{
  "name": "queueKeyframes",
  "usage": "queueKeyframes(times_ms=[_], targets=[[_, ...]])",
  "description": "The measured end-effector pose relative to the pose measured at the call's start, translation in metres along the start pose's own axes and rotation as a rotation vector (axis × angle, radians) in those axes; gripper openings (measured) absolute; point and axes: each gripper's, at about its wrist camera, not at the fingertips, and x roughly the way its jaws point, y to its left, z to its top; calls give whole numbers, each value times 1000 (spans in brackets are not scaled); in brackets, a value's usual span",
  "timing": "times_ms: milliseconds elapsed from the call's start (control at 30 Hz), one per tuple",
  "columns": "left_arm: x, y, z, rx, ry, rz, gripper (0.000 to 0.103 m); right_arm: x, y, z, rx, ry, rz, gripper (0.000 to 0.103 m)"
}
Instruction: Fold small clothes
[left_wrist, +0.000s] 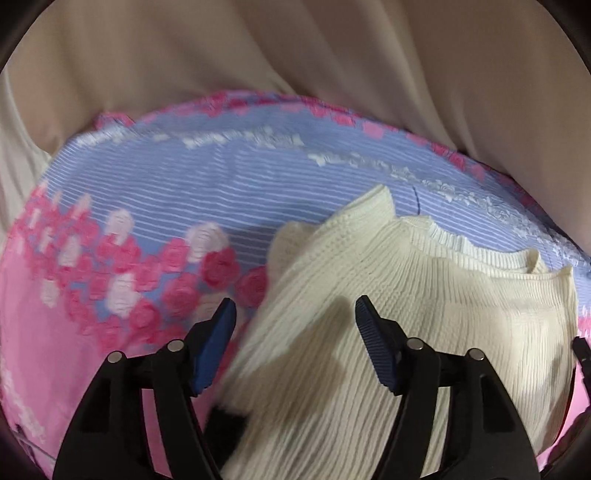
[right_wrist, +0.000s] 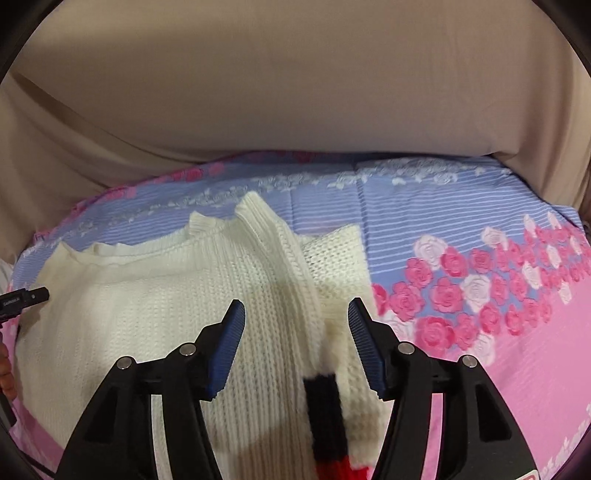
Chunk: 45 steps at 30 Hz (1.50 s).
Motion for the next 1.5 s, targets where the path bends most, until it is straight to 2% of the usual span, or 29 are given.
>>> queueKeyframes(times_ms=[33, 67, 100, 133, 267, 300, 367, 400, 433, 500, 533, 567, 667, 767, 867, 933, 1000, 1033, 1100, 1133, 1167, 1200, 1233, 1267, 1400, 1500], targets=[[5, -2, 1, -4, 9, -5, 45, 9, 2, 1, 3, 25, 10, 37], [8, -3, 3, -6, 15, -16, 33, 15, 4, 1, 6, 50, 25, 6], [7, -5, 5, -10, 8, -10, 29, 18, 6, 2, 10, 66, 39, 8], [3, -7, 7, -9, -4, -10, 21, 11, 7, 5, 20, 37, 43, 7], [-13, -7, 17, -17, -43, -15, 20, -43, -1, 26, 70, -159, 62, 7], [-8, -7, 18, -15, -40, -1, 20, -40, -4, 27, 68, -155, 40, 7], [14, -7, 15, -13, 26, 6, 25, -1, -15, 21, 65, 1, 8, 7], [13, -5, 12, -18, 19, -2, 27, 17, -20, 13, 78, 88, -1, 7], [5, -2, 10, -30, 0, -17, 31, 18, -22, 9, 82, 111, 3, 8], [-14, 9, 2, -57, -2, -59, 44, -11, -22, 1, 75, 41, -9, 12], [-28, 17, -5, -69, -10, -76, 58, -28, -22, -5, 67, 14, -24, 22], [-39, 23, -13, -74, -24, -82, 68, -43, -24, -12, 65, -4, -30, 37], [-68, 50, -54, -117, -48, -76, 81, -80, -39, -50, 80, -15, -58, 57], [-65, 70, -106, -176, 24, -59, 81, -90, -53, -95, 141, 53, -40, 59], [-48, 80, -130, -262, 88, -68, 82, -76, -56, -122, 199, 121, 7, 59], [-53, 72, -132, -267, 21, -55, 84, -67, -54, -123, 225, 120, 43, 59], [-47, 66, -127, -300, 32, -104, 85, -63, -48, -120, 259, 107, 94, 59], [-44, 62, -124, -313, 32, -99, 91, -57, -42, -115, 274, 108, 118, 62], [-39, 53, -116, -312, 18, -90, 90, -45, -34, -107, 285, 121, 120, 63], [-38, 50, -114, -311, 21, -83, 80, -42, -32, -104, 286, 123, 104, 58], [-39, 48, -109, -310, 29, -101, 57, -42, -30, -100, 289, 116, 102, 33], [-40, 49, -108, -310, 43, -108, 48, -43, -29, -96, 301, 116, 129, 18], [-45, 50, -106, -313, 46, -118, 25, -48, -29, -92, 314, 109, 139, 17], [-53, 52, -107, -316, 45, -131, 18, -58, -29, -89, 318, 84, 151, 15], [-97, 63, -115, -296, 36, -162, 15, -112, -35, -84, 300, 29, 176, 13], [-132, 72, -139, -264, 66, -170, 15, -156, -35, -98, 224, 27, 152, 13]])
